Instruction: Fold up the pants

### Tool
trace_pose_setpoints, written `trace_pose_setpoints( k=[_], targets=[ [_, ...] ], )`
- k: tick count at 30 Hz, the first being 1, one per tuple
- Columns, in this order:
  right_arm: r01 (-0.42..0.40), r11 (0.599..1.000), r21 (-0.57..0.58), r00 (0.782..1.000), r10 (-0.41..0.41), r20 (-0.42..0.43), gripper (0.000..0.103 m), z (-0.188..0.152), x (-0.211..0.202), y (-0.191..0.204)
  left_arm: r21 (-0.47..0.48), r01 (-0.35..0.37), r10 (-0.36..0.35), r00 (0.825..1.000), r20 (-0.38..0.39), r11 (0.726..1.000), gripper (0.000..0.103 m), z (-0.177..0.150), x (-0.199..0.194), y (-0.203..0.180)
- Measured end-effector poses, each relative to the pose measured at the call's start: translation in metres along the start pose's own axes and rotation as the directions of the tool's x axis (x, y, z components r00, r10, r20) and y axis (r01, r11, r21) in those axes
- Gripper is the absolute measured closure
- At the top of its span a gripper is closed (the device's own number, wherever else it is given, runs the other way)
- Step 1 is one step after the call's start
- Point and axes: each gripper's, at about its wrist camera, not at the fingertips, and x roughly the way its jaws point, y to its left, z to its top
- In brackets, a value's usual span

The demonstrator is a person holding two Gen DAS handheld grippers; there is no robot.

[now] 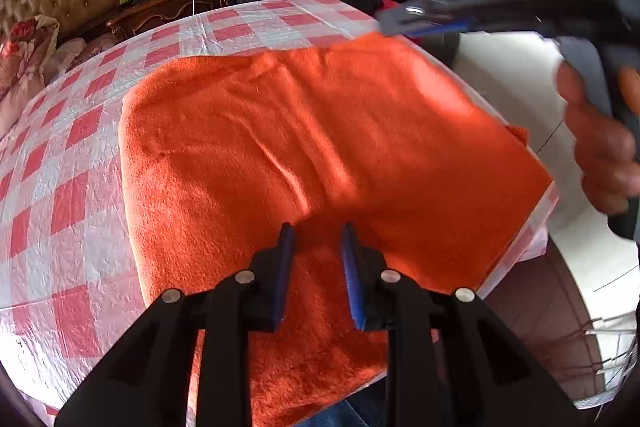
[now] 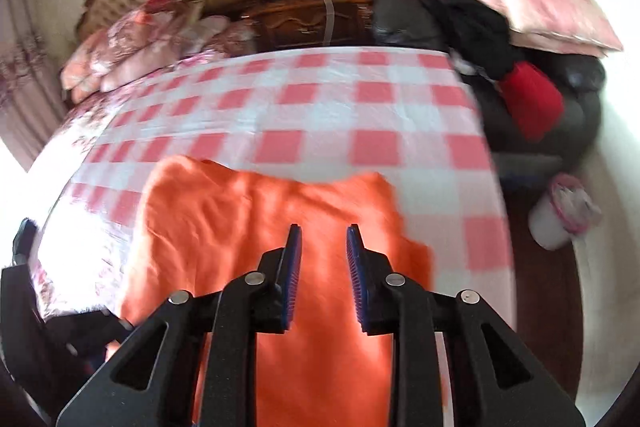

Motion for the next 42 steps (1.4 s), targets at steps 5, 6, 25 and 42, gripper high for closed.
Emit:
trace_pose_setpoints(
  k=[5,6,25,42],
  targets=[
    [0.049,0.998,-0.042,0.993,-0.053,-0.105,0.077,0.001,0.061,-0.007,0.032,-0.013,0.013,1.0,0.002,0.999,0.078,-0.012,0.0,-0.001],
    [0.035,0.999,-0.034,0.995,-0.038,-0.094,0.077,-0.001,0.06,-0.009,0.033,-0.011,0.01,1.0,0.008,0.999,0.077,-0.014,-0.002,0.0],
    [0.146,0.983,-0.115,0.989,-0.144,0.029,0.076,-0.02,0.057,0.009,-0.247,-0.036,0.041,0.999,0.017,0.968,0.046,-0.041,-0.043,0.059],
    [0.154,0.986,-0.064,0.988,-0.151,0.043,0.076,-0.018,0.058,0.001,-0.278,0.037,-0.056,0.997,-0.062,0.96,0.082,-0.041,-0.03,0.071]
  ],
)
